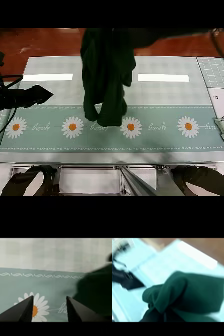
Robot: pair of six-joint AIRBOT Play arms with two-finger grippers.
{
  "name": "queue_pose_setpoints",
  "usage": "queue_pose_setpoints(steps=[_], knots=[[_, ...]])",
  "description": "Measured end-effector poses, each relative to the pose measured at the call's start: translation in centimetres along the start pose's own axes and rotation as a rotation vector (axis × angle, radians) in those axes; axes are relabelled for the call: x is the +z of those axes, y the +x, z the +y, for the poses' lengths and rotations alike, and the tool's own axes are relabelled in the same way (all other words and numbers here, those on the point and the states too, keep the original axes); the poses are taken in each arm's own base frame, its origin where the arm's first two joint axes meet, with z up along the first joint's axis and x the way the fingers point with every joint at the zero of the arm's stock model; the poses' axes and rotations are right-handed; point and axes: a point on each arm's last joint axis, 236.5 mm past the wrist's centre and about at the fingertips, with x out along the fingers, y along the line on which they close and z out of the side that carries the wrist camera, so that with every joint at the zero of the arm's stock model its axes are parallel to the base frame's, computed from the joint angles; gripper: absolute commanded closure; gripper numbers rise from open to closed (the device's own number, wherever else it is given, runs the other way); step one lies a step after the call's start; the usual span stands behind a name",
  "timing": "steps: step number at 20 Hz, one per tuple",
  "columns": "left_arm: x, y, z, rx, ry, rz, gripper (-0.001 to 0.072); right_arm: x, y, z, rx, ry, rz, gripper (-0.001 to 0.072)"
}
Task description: Fold the shirts.
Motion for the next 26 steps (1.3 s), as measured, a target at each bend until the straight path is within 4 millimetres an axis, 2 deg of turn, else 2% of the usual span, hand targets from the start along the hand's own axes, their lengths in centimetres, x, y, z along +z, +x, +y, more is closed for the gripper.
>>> queue_pose_setpoints(steps=[2,4,6,9,10,11,12,14,15,17,18,20,21,23,24,25,26], knots=[[-0.2,0.1,-0.3,-0.006,0.008,0.006,0.0202,-3.4,2.6,-0.9,-0.010,0.039,0.109,0.0688],[-0.4,0.2,-0.6,-0.012,0.017,0.012,0.0202,-8.0,5.3,-2.6,-0.035,0.084,0.234,0.0688],[-0.7,0.5,-0.9,-0.017,0.027,0.022,0.0203,-14.2,7.8,-5.7,-0.110,0.145,0.382,0.0687],[-2.3,1.7,-0.9,-0.024,0.029,0.070,0.0202,-24.0,9.2,-11.1,-0.261,0.267,0.574,0.0686],[-3.1,2.3,-0.9,-0.026,0.029,0.090,0.0202,-27.0,9.3,-12.5,-0.304,0.319,0.621,0.0605],[-4.0,3.1,-0.8,-0.027,0.030,0.112,0.0202,-29.3,9.3,-13.7,-0.340,0.365,0.646,0.0375],[-4.8,4.0,-0.8,-0.029,0.031,0.131,0.0202,-31.3,9.2,-14.6,-0.369,0.409,0.667,0.0300],[-5.8,5.7,-0.8,-0.030,0.035,0.154,0.0202,-33.0,9.1,-16.1,-0.410,0.460,0.666,0.0300],[-5.9,6.4,-0.7,-0.029,0.034,0.160,0.0202,-33.0,8.7,-17.1,-0.433,0.481,0.656,0.0300],[-4.3,7.2,-0.4,-0.020,0.022,0.137,0.0203,-31.4,6.5,-19.9,-0.507,0.495,0.624,0.0300],[-3.2,7.2,-0.1,-0.012,0.010,0.125,0.0202,-30.0,4.5,-21.8,-0.561,0.498,0.593,0.0300],[-1.2,7.2,1.2,0.008,-0.025,0.100,0.0203,-27.8,-1.3,-26.2,-0.716,0.518,0.512,0.0305],[-1.1,7.3,1.9,0.019,-0.046,0.117,0.0203,-27.5,-4.8,-28.1,-0.802,0.555,0.474,0.0304],[-2.2,8.1,3.5,0.038,-0.092,0.183,0.0203,-29.0,-10.4,-30.4,-0.928,0.662,0.413,0.0305],[-3.3,8.8,4.2,0.044,-0.115,0.230,0.0203,-30.8,-12.2,-30.7,-0.958,0.737,0.392,0.0305],[-4.5,9.6,4.6,0.038,-0.140,0.283,0.0203,-32.6,-12.8,-30.5,-0.951,0.808,0.370,0.0305],[-5.4,10.6,4.7,0.020,-0.161,0.324,0.0203,-34.7,-12.4,-29.8,-0.913,0.875,0.362,0.0305]])
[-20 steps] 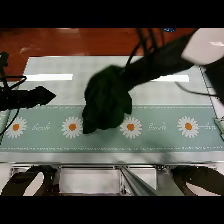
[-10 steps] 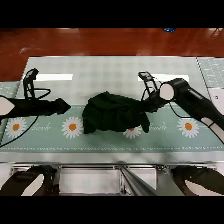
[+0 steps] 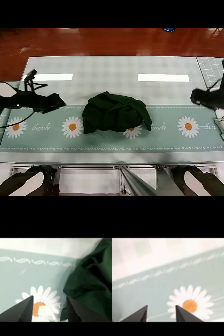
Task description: Fold the shirts.
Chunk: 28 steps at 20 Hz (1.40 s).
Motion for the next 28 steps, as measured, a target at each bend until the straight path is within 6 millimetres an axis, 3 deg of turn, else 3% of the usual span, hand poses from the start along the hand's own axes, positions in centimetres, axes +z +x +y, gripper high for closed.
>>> queue_pose_setpoints(steps=[5,8,11,12,13,14,22,28], knots=[[-1.6,5.2,-1.6,-0.158,-0.087,0.165,0.0203,-8.1,4.4,3.2,0.239,0.102,0.156,0.0305],[-2.2,7.8,-2.8,-0.207,-0.113,0.239,0.0203,-10.4,5.3,4.9,0.303,0.097,0.196,0.0306],[-3.0,10.0,-4.3,-0.229,-0.100,0.298,0.0208,-11.4,5.5,6.2,0.335,0.075,0.212,0.0305],[-3.3,10.5,-4.9,-0.240,-0.099,0.314,0.0353,-11.7,5.6,6.5,0.343,0.069,0.217,0.0305],[-3.4,11.1,-5.2,-0.233,-0.082,0.320,0.0658,-11.9,5.6,6.7,0.349,0.065,0.221,0.0305],[-3.4,11.7,-5.3,-0.225,-0.069,0.322,0.0688,-12.0,5.6,6.9,0.351,0.062,0.224,0.0305],[-2.8,12.1,-7.0,-0.244,0.026,0.321,0.0688,-13.5,6.4,8.8,0.422,0.089,0.309,0.0305],[-2.8,12.0,-7.3,-0.252,0.036,0.326,0.0688,-13.4,8.8,10.7,0.499,0.165,0.360,0.0305]])
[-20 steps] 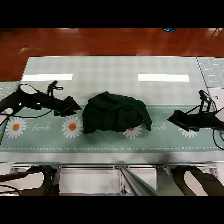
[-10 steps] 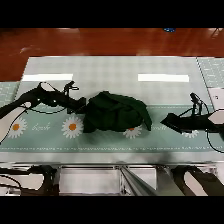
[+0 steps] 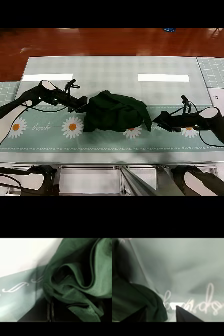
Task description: Fold the shirts.
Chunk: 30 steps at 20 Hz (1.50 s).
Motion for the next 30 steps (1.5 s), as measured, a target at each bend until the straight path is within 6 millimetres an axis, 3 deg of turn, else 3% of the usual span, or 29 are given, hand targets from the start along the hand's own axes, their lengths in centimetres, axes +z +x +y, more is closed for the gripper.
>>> queue_pose_setpoints(steps=[3,13,14,16,17,20,22,25,28,30], knots=[[0.0,0.0,0.0,0.000,0.000,0.000,0.0688,0.2,1.9,1.2,0.047,0.006,0.039,0.0305],[0.0,0.0,0.0,-0.001,0.000,0.002,0.0688,-1.7,8.4,8.8,0.083,-0.197,0.199,0.0307],[0.0,0.0,0.0,-0.001,0.000,0.002,0.0688,-2.2,8.8,9.4,0.087,-0.212,0.213,0.0384],[0.0,0.0,0.0,-0.001,0.000,0.001,0.0688,-3.4,9.5,10.1,0.081,-0.246,0.239,0.0657],[0.0,0.0,0.0,-0.001,0.000,0.001,0.0688,-4.0,9.8,10.3,0.079,-0.268,0.252,0.0687],[0.6,-0.5,-0.2,-0.006,0.006,-0.011,0.0688,-5.1,9.4,12.3,0.120,-0.336,0.293,0.0688],[1.8,-2.2,-1.2,-0.023,0.029,-0.037,0.0688,-4.5,7.9,14.2,0.148,-0.399,0.290,0.0688],[5.5,-7.5,-4.1,-0.060,0.097,-0.155,0.0688,-0.4,3.4,18.3,0.173,-0.501,0.171,0.0688],[9.7,-16.3,-9.8,-0.132,0.203,-0.368,0.0688,5.9,-5.2,23.7,0.192,-0.603,-0.062,0.0688],[11.2,-23.4,-14.3,-0.174,0.303,-0.531,0.0688,9.0,-12.8,27.1,0.194,-0.669,-0.244,0.0688]])
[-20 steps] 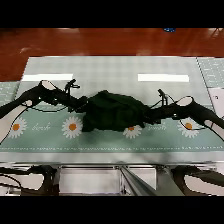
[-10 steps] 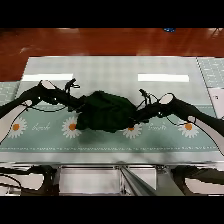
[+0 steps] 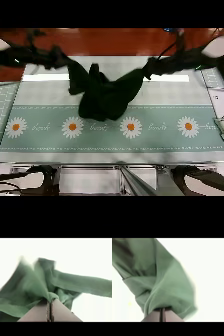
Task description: Fold the shirts.
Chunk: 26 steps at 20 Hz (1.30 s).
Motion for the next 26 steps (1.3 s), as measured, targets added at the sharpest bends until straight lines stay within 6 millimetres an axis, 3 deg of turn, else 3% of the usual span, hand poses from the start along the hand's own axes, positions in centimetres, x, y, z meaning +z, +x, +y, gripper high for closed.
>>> queue_pose_setpoints(steps=[1,3,6,10,14,18,21,24,26], knots=[[2.5,-2.4,-2.2,-0.011,0.048,-0.076,0.0688,2.8,-3.4,1.0,-0.028,-0.046,-0.085,0.0688],[6.7,-8.3,-7.5,-0.034,0.176,-0.236,0.0688,6.5,-10.1,3.5,-0.080,-0.140,-0.232,0.0688],[9.1,-16.7,-14.8,-0.033,0.355,-0.431,0.0688,8.8,-19.9,7.8,-0.161,-0.268,-0.444,0.0688],[7.2,-25.8,-22.2,0.021,0.537,-0.621,0.0688,7.1,-30.0,12.1,-0.264,-0.378,-0.658,0.0688],[3.0,-31.4,-27.0,0.147,0.677,-0.747,0.0688,3.2,-37.1,13.4,-0.390,-0.405,-0.777,0.0687],[-1.8,-34.3,-30.6,0.257,0.790,-0.817,0.0688,-1.8,-40.9,12.3,-0.514,-0.365,-0.782,0.0688],[-5.5,-34.1,-31.8,0.238,0.832,-0.777,0.0688,-5.1,-41.5,10.5,-0.581,-0.299,-0.740,0.0688],[-6.9,-31.9,-29.2,0.241,0.785,-0.661,0.0688,-7.3,-39.2,7.8,-0.607,-0.220,-0.638,0.0688],[-6.9,-28.7,-25.0,0.269,0.701,-0.536,0.0688,-8.2,-35.9,5.0,-0.620,-0.161,-0.527,0.0688]])
